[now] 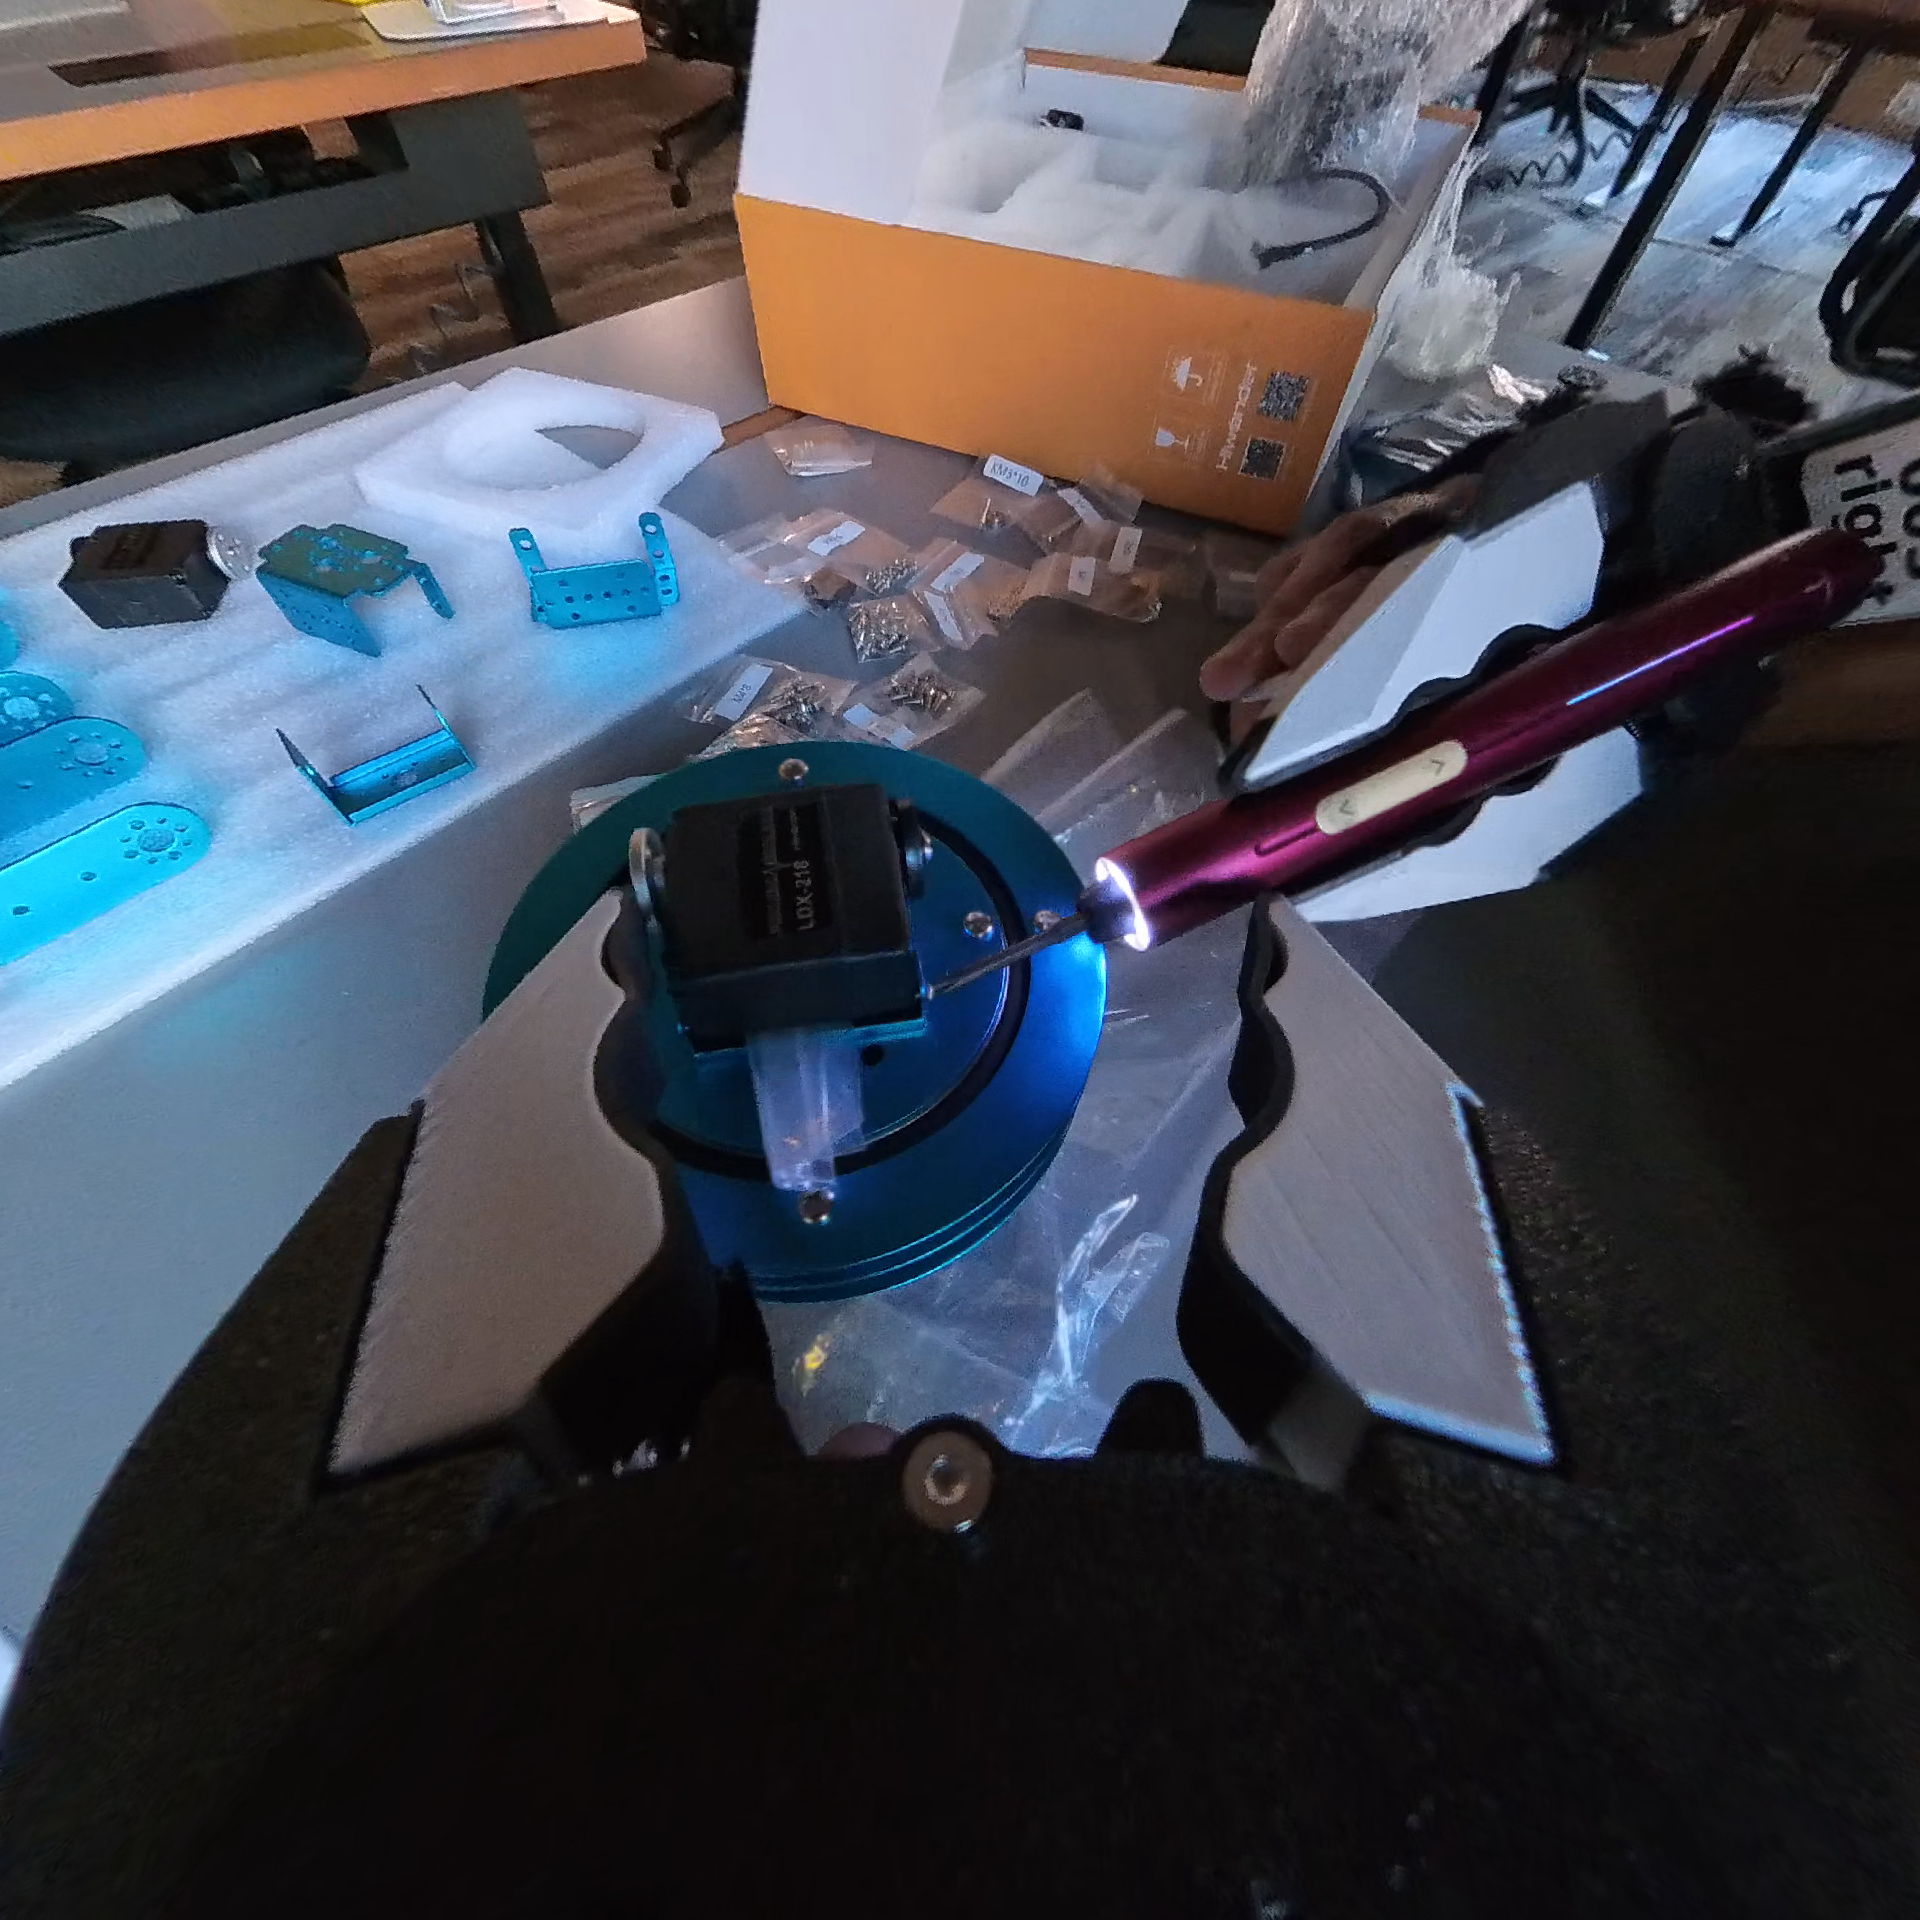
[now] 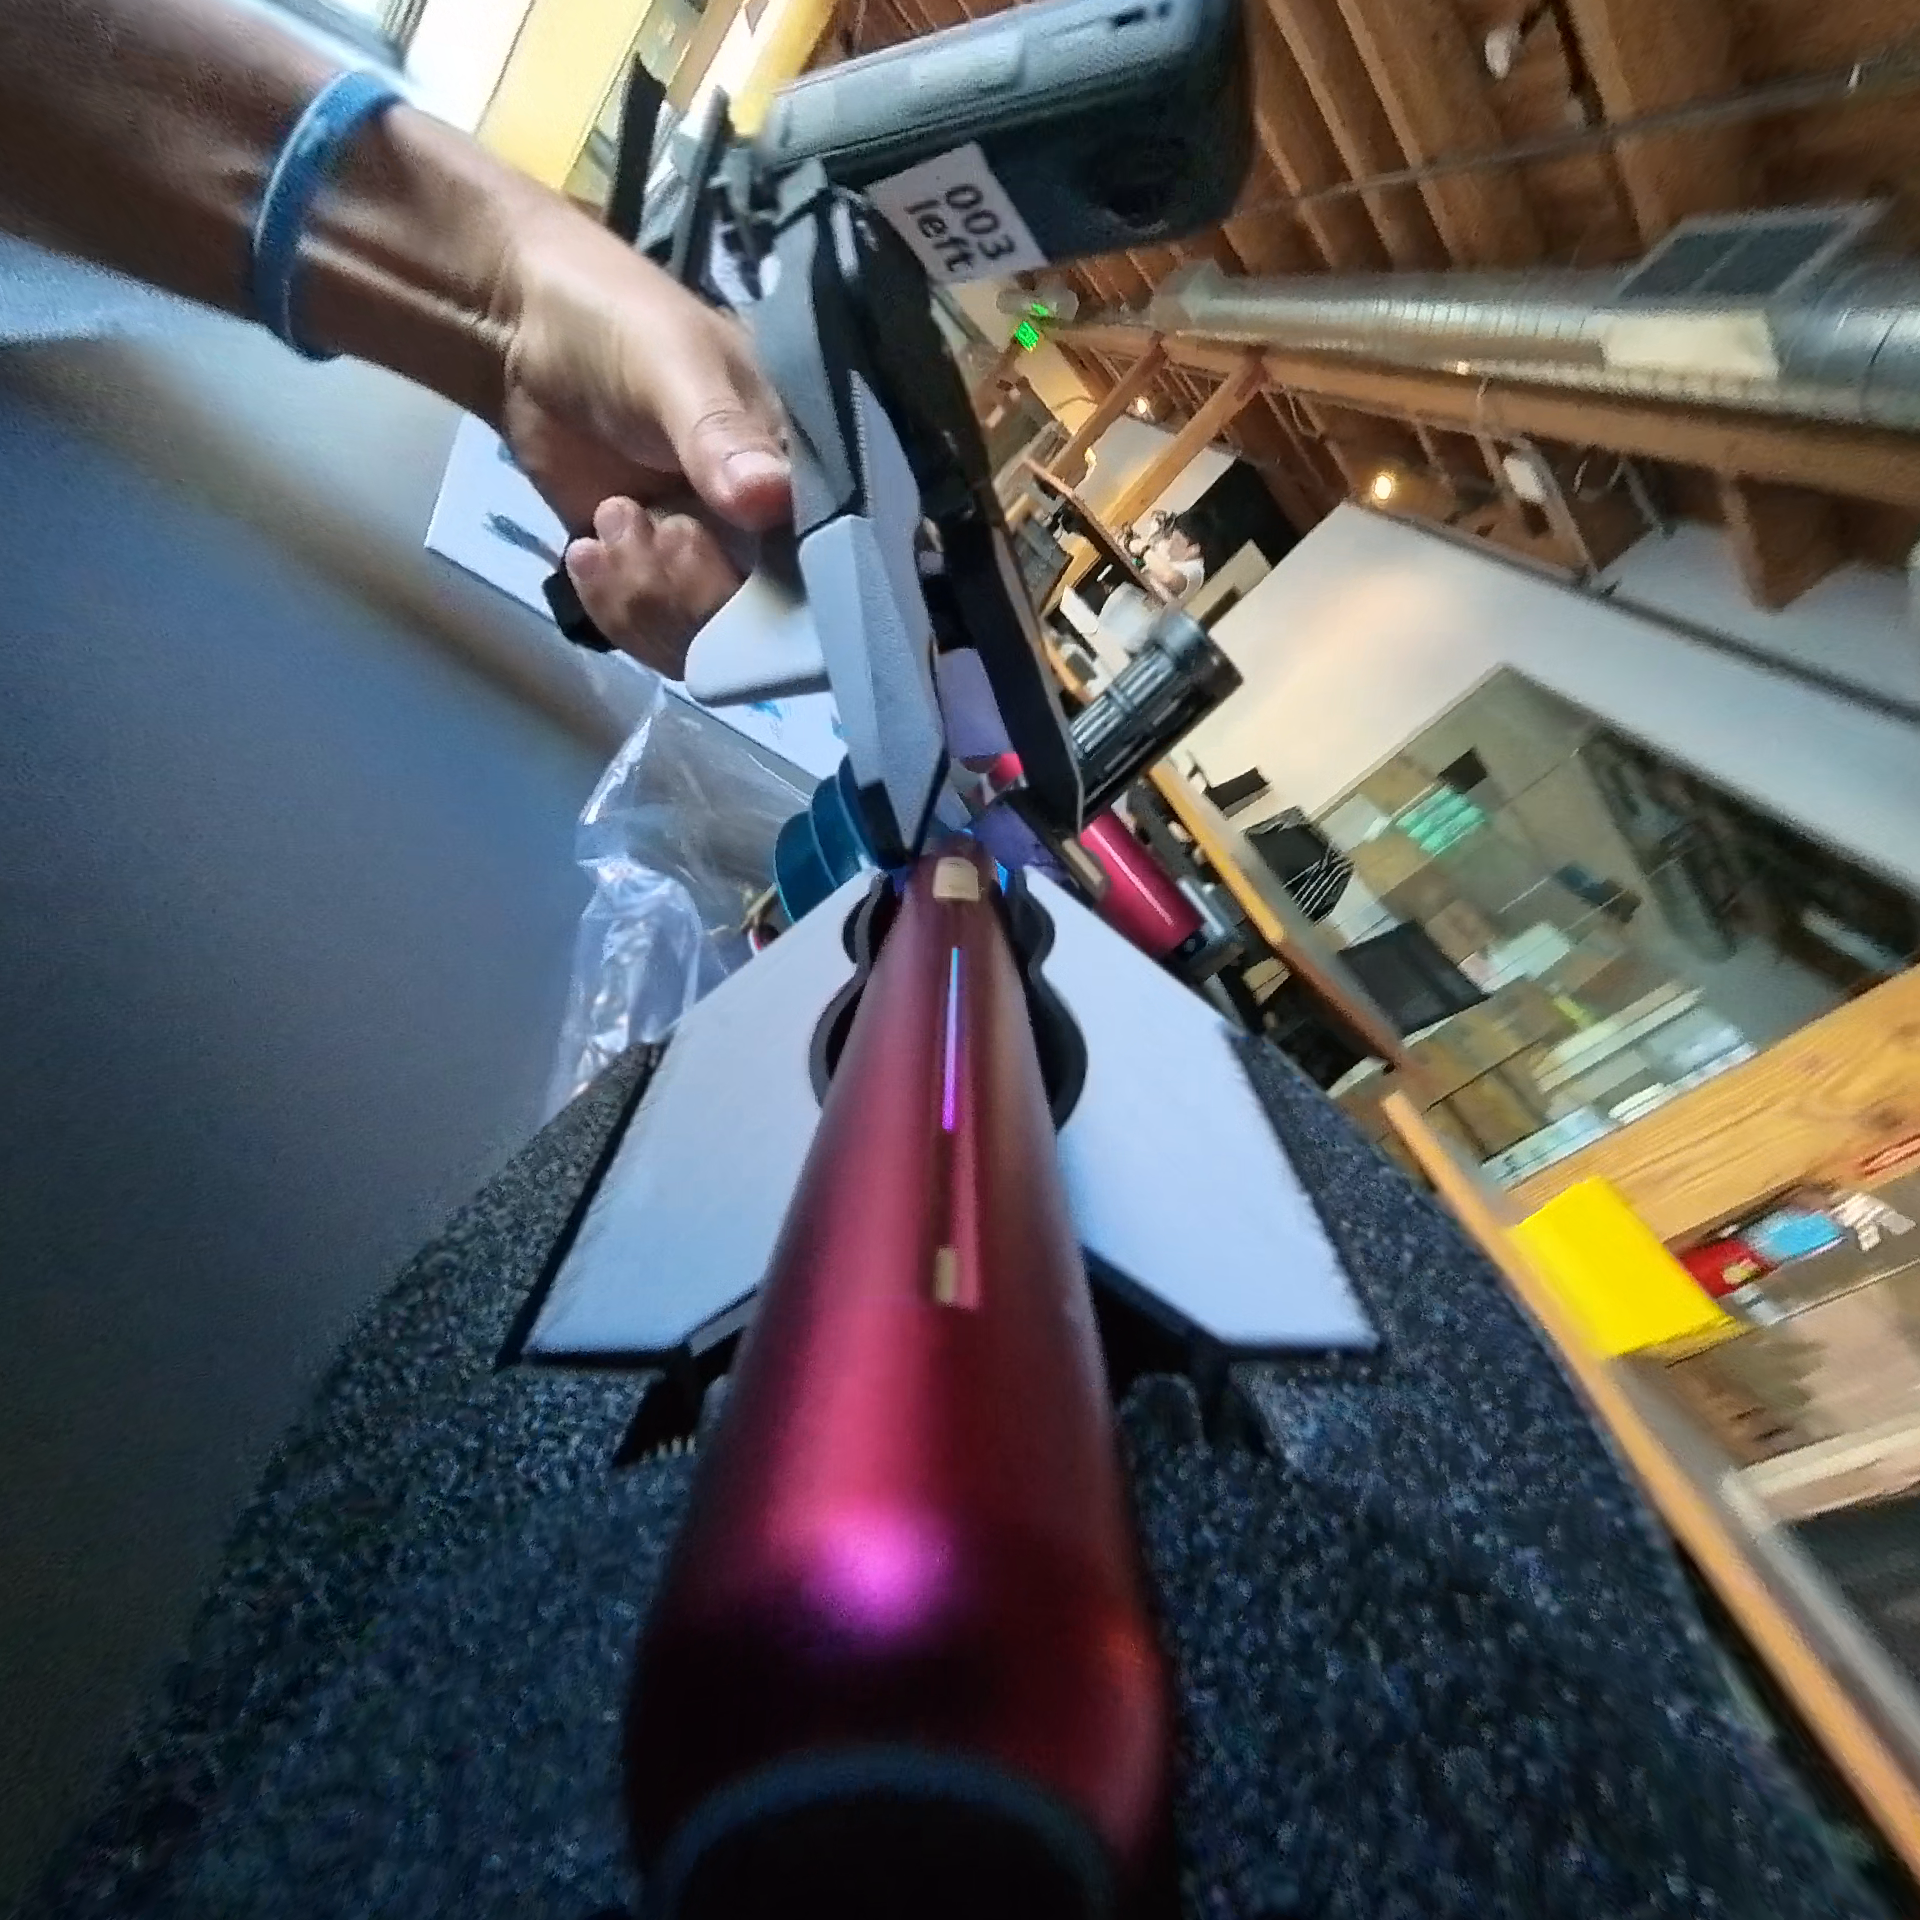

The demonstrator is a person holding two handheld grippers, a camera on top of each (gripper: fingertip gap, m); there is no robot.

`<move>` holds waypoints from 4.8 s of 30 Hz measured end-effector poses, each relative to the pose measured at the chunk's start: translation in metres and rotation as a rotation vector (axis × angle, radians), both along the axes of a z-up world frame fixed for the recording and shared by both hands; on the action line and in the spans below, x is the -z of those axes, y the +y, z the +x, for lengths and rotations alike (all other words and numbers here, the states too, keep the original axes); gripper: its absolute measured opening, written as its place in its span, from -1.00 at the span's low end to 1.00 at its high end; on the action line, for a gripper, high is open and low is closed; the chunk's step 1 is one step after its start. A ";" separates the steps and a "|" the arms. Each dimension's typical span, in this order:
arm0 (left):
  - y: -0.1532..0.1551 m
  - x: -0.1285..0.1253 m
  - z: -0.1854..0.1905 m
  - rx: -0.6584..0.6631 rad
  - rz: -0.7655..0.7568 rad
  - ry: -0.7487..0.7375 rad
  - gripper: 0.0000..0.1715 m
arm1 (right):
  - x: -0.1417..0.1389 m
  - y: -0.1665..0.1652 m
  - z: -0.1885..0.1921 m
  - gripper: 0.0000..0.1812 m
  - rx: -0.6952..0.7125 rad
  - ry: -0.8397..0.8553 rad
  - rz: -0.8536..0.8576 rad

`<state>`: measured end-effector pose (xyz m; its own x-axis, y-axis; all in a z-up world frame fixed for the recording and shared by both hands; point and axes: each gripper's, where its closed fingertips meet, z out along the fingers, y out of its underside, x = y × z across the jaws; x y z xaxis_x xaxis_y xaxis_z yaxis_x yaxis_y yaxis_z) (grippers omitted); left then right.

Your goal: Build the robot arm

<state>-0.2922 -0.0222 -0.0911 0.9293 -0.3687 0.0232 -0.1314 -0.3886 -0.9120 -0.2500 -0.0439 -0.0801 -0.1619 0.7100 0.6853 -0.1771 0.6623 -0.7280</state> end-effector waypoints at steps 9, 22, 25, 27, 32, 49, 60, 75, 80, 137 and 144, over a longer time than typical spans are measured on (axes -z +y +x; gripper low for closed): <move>-0.006 -0.004 0.008 -0.008 0.046 -0.086 0.54 | 0.000 -0.003 -0.003 -0.75 0.044 0.001 0.045; 0.002 -0.007 0.001 -0.092 0.075 -0.125 0.44 | 0.002 -0.001 -0.005 -0.75 0.106 0.019 0.105; 0.002 -0.007 0.001 -0.101 0.082 -0.120 0.45 | 0.003 -0.001 -0.005 -0.75 0.107 0.023 0.115; 0.002 -0.007 0.001 -0.112 0.083 -0.120 0.45 | 0.003 -0.001 -0.005 -0.75 0.104 0.022 0.109; 0.003 -0.007 0.002 -0.124 0.085 -0.120 0.46 | 0.002 0.000 -0.005 -0.75 0.104 0.020 0.105; 0.006 -0.005 0.001 -0.128 0.085 -0.121 0.46 | 0.002 0.003 -0.006 -0.75 0.118 0.020 0.113; 0.007 -0.005 0.001 -0.132 0.083 -0.121 0.47 | 0.002 0.004 -0.006 -0.75 0.110 0.018 0.101; 0.006 -0.004 0.001 -0.094 0.057 -0.107 0.47 | 0.002 0.004 -0.007 -0.75 0.105 0.025 0.128; -0.004 -0.009 -0.009 -0.068 0.030 -0.129 0.37 | -0.009 -0.004 0.003 -0.75 0.040 0.058 0.068; -0.159 0.082 -0.068 -0.144 -0.255 0.391 -0.69 | 0.051 -0.018 0.112 -0.76 -0.087 -0.601 -0.293; -0.100 -0.027 -0.047 -0.226 0.104 0.134 -0.29 | 0.002 0.008 0.116 -0.77 -0.087 -0.327 -0.490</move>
<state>-0.3389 -0.1219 -0.0645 0.9805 -0.1456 -0.1322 -0.1739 -0.3272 -0.9288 -0.1336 -0.0357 -0.0824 -0.3812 0.9057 0.1856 0.0696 0.2283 -0.9711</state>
